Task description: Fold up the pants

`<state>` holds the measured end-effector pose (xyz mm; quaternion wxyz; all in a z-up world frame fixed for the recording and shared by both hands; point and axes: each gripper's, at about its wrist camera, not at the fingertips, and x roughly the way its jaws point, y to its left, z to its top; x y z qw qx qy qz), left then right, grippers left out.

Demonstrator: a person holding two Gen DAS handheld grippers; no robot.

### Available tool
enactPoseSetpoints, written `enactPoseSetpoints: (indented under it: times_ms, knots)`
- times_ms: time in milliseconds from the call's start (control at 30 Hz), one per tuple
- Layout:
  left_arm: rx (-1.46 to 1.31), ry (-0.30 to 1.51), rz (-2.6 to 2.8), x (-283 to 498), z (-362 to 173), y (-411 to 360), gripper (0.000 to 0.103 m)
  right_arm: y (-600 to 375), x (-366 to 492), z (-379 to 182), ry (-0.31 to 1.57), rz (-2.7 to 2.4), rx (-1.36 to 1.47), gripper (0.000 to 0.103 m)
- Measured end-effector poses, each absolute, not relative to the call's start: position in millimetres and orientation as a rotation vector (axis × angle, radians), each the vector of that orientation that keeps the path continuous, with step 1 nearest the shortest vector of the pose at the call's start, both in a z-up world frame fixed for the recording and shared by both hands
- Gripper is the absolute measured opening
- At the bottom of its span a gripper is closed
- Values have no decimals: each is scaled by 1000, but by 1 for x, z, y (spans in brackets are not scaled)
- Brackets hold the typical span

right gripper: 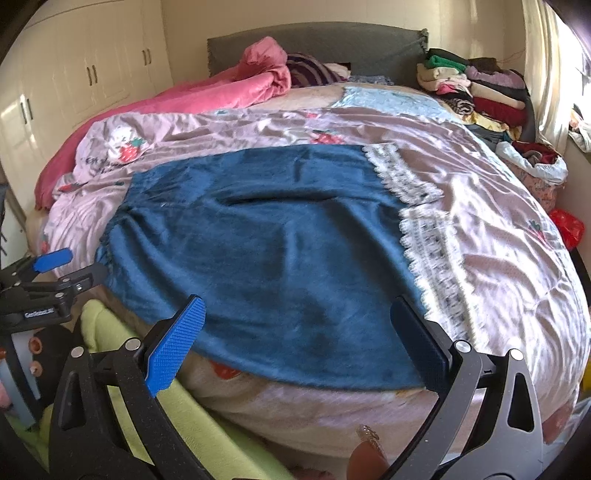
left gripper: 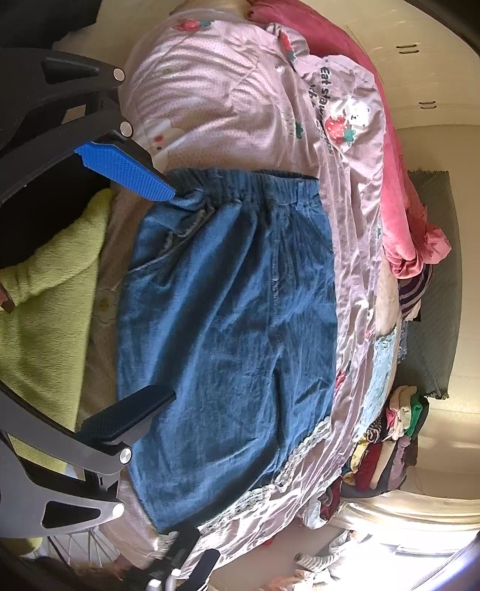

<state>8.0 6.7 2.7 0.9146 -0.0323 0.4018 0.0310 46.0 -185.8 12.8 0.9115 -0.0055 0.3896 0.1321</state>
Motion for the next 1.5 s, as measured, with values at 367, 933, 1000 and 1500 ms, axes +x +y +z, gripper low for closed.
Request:
enactPoseSetpoints:
  times_ms: [367, 933, 1000, 1500]
  knots:
    - [-45, 852, 42, 70, -4, 17, 99, -268, 139, 0, 850, 199, -33, 95]
    - [-22, 944, 113, 105, -52, 34, 98, -301, 204, -31, 929, 263, 12, 13]
    - [-29, 943, 112, 104, -53, 34, 98, -305, 209, -37, 948, 245, 18, 14]
    - [-67, 901, 80, 84, -49, 49, 99, -276, 189, 7, 825, 209, -63, 67]
